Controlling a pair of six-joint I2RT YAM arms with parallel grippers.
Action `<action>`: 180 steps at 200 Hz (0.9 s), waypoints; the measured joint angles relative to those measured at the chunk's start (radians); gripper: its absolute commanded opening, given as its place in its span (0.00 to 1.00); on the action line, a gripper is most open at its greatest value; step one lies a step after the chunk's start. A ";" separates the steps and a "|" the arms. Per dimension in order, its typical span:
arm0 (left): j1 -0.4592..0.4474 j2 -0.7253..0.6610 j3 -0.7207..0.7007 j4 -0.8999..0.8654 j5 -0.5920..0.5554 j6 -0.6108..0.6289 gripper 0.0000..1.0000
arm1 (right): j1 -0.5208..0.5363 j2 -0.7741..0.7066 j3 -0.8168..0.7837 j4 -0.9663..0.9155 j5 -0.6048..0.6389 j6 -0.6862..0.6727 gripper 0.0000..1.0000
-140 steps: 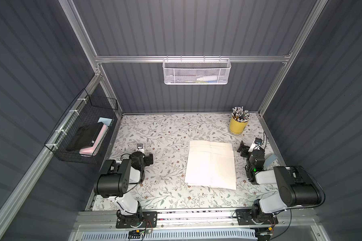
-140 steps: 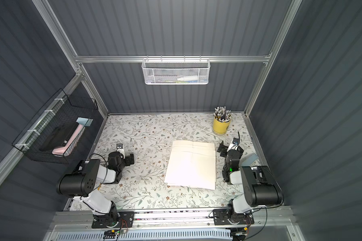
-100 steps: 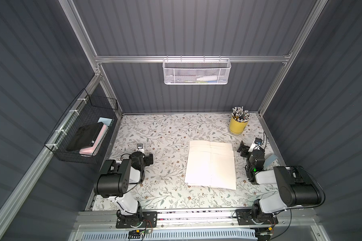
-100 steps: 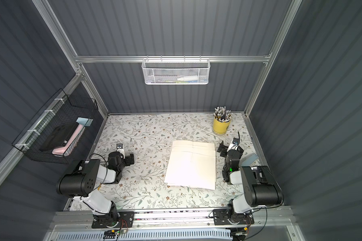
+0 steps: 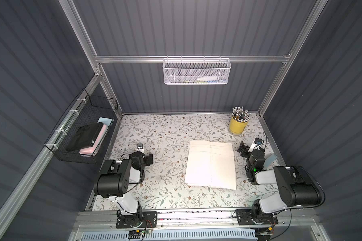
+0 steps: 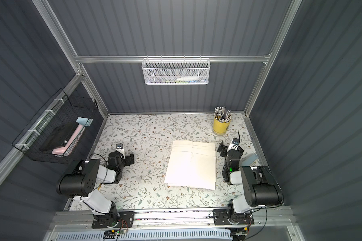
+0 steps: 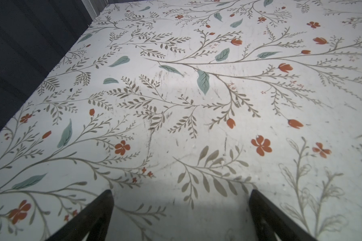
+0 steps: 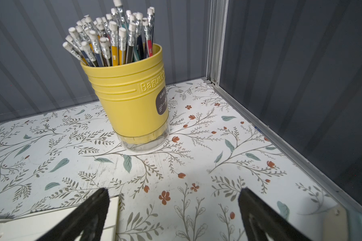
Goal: Close the notebook
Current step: Close the notebook at the center of the board.
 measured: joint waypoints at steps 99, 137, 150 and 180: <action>0.000 -0.077 0.284 -0.438 -0.012 -0.035 0.97 | 0.000 -0.136 -0.035 -0.029 0.054 0.030 0.96; -0.023 -0.186 0.366 -0.690 -0.009 -0.117 0.95 | 0.000 -0.234 0.079 -0.325 0.062 0.106 0.99; -0.053 -0.217 0.414 -0.781 0.004 -0.137 0.95 | 0.004 -0.252 0.122 -0.410 0.048 0.126 0.99; -0.119 -0.319 0.474 -0.933 0.083 -0.174 0.95 | 0.062 -0.298 0.171 -0.612 0.063 0.148 0.99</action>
